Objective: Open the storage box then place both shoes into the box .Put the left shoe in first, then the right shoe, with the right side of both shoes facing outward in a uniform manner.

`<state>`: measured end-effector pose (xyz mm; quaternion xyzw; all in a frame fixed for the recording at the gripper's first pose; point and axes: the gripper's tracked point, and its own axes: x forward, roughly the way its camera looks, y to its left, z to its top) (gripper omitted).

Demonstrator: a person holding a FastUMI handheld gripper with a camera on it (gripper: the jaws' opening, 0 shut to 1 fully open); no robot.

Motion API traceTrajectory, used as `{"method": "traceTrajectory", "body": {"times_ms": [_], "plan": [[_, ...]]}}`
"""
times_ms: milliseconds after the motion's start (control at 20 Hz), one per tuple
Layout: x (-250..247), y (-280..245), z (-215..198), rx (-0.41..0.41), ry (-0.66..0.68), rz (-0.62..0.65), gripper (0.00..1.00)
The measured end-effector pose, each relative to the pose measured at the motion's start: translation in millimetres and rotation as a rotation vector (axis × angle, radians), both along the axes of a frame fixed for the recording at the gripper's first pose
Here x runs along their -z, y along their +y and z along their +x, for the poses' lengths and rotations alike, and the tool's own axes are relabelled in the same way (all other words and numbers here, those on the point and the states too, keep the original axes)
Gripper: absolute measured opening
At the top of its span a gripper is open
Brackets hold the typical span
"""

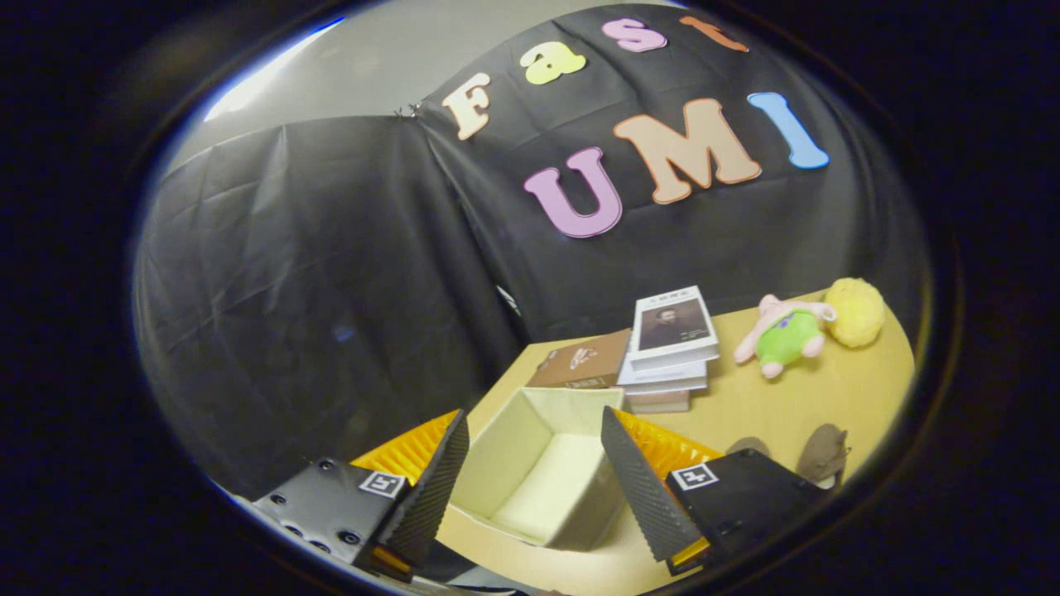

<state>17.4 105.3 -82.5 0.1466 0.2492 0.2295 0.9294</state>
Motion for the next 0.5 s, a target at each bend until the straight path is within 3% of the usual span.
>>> {"method": "traceTrajectory", "body": {"times_ms": [500], "plan": [[68.4,-117.4,6.6,0.130,0.056,-0.184,1.00]]}}
